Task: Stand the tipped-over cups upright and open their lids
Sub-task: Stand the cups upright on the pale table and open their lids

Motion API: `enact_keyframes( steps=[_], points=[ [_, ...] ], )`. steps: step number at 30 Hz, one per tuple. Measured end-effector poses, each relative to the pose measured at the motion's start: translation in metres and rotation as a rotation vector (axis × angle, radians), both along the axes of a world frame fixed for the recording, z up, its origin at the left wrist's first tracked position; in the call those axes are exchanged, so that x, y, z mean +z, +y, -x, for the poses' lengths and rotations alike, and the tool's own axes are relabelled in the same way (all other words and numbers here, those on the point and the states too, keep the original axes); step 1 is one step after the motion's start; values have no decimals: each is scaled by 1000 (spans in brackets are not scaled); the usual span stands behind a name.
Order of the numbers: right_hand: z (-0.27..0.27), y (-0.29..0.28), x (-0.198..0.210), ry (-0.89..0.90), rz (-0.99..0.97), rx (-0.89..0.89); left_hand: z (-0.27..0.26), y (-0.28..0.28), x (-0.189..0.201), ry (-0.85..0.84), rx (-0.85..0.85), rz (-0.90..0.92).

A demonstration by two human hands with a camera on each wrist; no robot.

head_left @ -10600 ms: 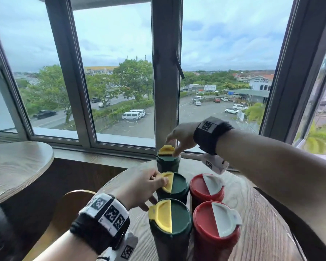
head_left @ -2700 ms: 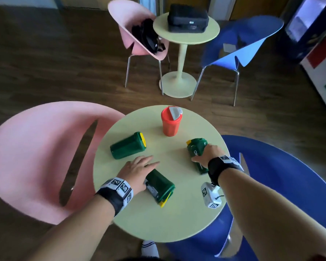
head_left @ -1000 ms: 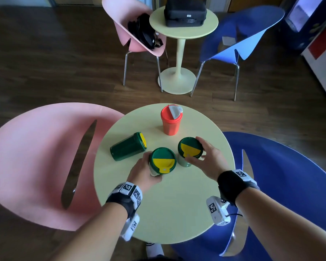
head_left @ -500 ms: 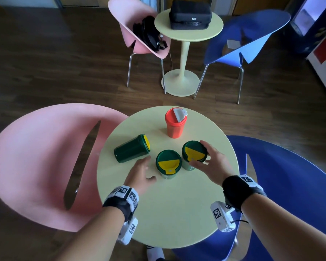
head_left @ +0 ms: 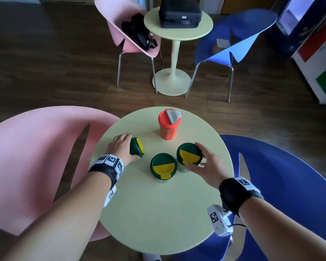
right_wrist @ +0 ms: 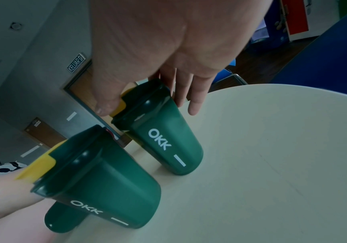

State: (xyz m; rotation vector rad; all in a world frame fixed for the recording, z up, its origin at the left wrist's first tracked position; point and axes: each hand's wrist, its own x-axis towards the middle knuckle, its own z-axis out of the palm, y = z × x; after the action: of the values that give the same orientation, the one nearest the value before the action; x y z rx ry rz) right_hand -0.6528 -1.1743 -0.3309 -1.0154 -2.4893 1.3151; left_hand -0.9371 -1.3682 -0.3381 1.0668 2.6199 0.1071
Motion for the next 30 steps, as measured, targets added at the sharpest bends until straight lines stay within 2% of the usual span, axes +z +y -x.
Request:
enact_keyframes(
  steps=[7, 18, 30],
  points=[
    [-1, 0, -1, -11, 6, -10, 1, 3, -5, -63, 60, 25],
    [0, -2, 1, -3, 27, -13, -9, 21, 28, -182, 196, -351],
    [0, -1, 2, -11, 28, -17, -40, 8, 15, -231, 283, -450]
  ],
)
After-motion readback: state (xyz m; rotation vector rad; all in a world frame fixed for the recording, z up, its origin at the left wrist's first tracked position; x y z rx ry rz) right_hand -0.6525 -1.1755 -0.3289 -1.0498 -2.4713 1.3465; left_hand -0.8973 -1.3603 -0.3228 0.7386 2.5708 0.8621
